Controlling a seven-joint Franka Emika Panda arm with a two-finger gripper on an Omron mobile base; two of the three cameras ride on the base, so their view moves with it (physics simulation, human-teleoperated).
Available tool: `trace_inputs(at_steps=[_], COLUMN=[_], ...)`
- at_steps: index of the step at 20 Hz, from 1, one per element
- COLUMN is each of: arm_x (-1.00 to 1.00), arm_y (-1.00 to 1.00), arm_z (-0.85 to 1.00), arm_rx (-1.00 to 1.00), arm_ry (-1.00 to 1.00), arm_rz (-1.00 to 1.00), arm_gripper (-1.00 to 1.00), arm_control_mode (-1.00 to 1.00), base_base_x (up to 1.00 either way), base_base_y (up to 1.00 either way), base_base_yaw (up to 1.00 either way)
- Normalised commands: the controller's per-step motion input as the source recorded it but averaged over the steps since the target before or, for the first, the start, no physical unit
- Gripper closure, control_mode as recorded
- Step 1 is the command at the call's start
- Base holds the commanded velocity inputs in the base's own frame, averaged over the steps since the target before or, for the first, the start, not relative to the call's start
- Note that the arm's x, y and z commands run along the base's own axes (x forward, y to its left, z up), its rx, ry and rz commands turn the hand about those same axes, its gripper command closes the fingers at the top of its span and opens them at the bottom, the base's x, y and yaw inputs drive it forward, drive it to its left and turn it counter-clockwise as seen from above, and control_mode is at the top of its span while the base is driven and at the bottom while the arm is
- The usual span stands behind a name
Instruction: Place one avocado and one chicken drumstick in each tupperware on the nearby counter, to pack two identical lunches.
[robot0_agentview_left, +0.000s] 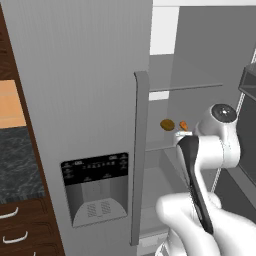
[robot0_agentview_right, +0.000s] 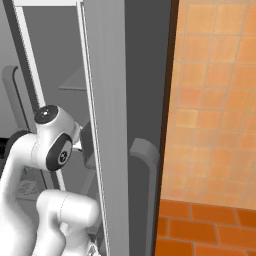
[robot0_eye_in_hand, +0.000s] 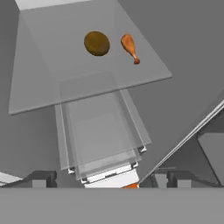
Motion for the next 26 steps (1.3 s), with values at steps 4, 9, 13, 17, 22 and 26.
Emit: trace_inputs(at_steps=[4,9,13,17,22,26], arm_x=[1.0,0.92,0.9,0.9,0.8,0.67], arm_y=[-0.07,-0.25,-0.08,-0.08,-0.06,-0.15], arm_z=[-0.5,-0.25,-0.01,0.0,0.0,-0.01], arm_rx=[0.0,-0.01,-0.01,0.0,0.0,0.0], arm_ry=[-0.02,0.0,0.0,0.04,0.05,0.01], arm_rz=[0.06,0.0,0.01,0.0,0.0,0.0], arm_gripper=[-1.0,-1.0,-1.0,-1.0,-1.0,-1.0], arm_control_mode=[-1.0,-1.0,-1.0,-1.0,-1.0,-1.0], base_base_x=[0.0,0.0,0.0,0.0,0.0,0.0], base_base_y=[0.0,0.0,0.0,0.0,0.0,0.0], base_base_yaw=[0.0,0.0,0.0,0.0,0.0,0.0])
